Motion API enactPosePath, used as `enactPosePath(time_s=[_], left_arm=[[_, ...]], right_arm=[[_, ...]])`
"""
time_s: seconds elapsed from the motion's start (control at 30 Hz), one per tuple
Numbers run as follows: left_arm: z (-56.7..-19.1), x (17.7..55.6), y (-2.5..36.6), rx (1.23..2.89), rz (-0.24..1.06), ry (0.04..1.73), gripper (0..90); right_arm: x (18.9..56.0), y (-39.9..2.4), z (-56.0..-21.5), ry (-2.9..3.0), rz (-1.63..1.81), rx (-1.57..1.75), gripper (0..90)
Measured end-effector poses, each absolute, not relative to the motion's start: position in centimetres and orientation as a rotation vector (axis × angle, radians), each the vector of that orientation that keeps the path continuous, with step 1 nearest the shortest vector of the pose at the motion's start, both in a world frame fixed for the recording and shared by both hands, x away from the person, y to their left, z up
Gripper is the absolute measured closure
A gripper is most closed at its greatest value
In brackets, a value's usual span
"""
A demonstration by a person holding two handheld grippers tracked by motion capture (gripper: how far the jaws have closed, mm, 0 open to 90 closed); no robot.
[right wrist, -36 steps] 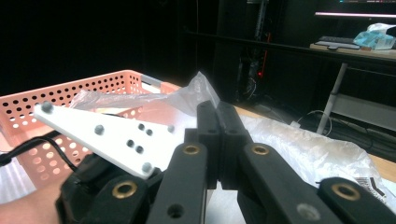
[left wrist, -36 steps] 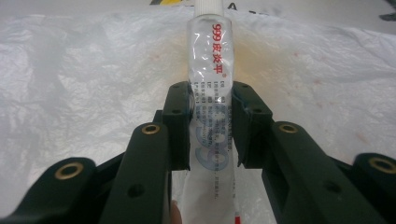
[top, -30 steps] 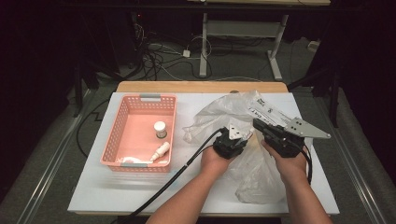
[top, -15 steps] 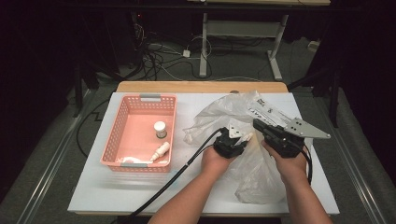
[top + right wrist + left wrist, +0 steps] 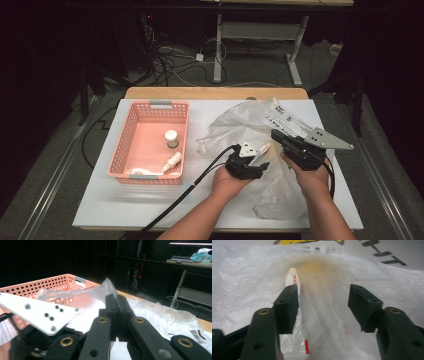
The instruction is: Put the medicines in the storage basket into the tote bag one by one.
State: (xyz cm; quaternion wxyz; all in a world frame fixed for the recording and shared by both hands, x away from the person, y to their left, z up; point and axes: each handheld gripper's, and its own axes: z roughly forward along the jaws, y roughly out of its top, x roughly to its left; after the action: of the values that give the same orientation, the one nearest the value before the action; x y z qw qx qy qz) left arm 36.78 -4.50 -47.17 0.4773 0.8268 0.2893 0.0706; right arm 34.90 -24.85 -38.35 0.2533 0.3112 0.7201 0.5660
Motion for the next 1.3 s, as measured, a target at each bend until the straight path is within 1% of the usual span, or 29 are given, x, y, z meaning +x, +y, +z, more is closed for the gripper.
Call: enactPosePath(time_s=[0.07,0.17,0.23,0.3,0.47,0.53,0.6,0.73,0.93,1.3], left_arm=[[-47.1,36.4,-4.1,2.016,0.158,0.706,34.1],[-47.0,35.9,-3.6,2.026,0.144,0.704,29.3],[-47.0,35.6,-3.2,2.032,0.132,0.693,28.1],[-47.0,35.2,-2.9,2.033,0.124,0.696,23.2],[-46.9,34.2,-1.8,2.031,0.125,0.693,15.1],[-46.7,33.7,-1.3,2.03,0.134,0.689,14.3],[-46.5,33.3,-1.0,2.034,0.135,0.696,8.4],[-46.1,32.5,-0.1,2.021,0.129,0.702,0.1],[-45.1,31.3,1.5,2.011,0.122,0.696,0.0],[-43.3,29.6,5.9,1.992,0.189,0.715,0.0]], right_arm=[[34.9,-24.9,-38.4,1.956,1.535,0.846,90.0],[34.9,-24.9,-38.4,1.958,1.534,0.843,90.0],[34.9,-24.8,-38.5,1.959,1.533,0.842,90.0],[34.8,-24.8,-38.5,1.965,1.532,0.843,90.0],[34.8,-24.8,-38.6,1.966,1.527,0.843,90.0],[34.8,-24.8,-38.6,1.967,1.524,0.839,90.0],[34.8,-24.7,-38.6,1.968,1.522,0.838,90.0],[34.7,-24.7,-38.7,1.975,1.517,0.843,90.0],[34.7,-24.6,-38.8,1.981,1.511,0.839,90.0],[34.6,-24.7,-38.8,1.984,1.506,0.849,90.0]])
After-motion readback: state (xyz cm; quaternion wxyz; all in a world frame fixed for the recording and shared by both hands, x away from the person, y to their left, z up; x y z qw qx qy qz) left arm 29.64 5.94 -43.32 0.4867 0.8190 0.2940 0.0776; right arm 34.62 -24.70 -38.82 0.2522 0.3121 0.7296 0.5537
